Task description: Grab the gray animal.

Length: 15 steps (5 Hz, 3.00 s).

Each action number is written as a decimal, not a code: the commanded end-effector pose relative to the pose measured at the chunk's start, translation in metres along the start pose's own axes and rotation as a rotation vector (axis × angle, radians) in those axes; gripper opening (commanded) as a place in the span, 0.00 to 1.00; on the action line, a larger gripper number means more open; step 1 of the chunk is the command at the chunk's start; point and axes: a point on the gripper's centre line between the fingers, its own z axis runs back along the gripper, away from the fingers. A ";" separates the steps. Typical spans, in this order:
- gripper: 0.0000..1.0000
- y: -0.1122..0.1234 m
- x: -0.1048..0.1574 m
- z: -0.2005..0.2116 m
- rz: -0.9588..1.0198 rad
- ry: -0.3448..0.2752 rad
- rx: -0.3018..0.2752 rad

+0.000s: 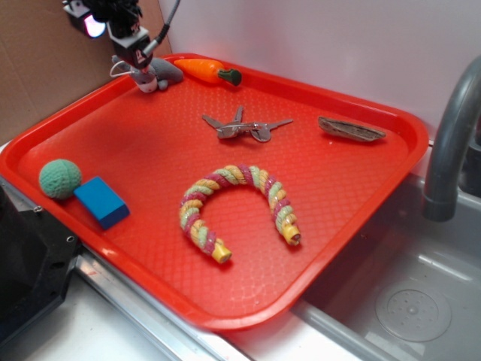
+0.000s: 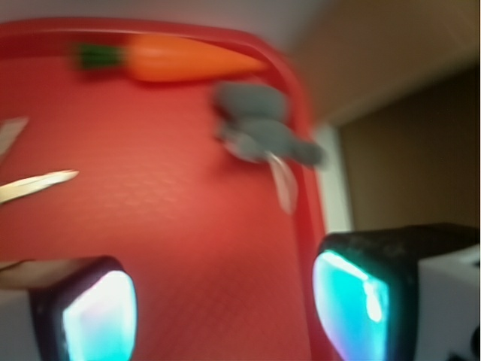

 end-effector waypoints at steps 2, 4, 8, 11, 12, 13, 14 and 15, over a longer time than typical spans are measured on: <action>1.00 0.022 0.018 -0.033 0.325 -0.079 -0.064; 1.00 0.034 0.042 -0.051 0.281 -0.109 -0.062; 0.00 0.028 0.051 -0.093 0.236 -0.021 -0.051; 0.00 0.003 0.008 0.041 0.038 -0.123 -0.142; 0.00 -0.007 -0.013 0.094 0.012 -0.138 -0.168; 0.00 -0.013 -0.018 0.111 -0.106 -0.115 -0.242; 0.00 -0.023 -0.019 0.124 -0.198 -0.110 -0.333; 0.00 -0.025 -0.020 0.131 -0.249 -0.142 -0.404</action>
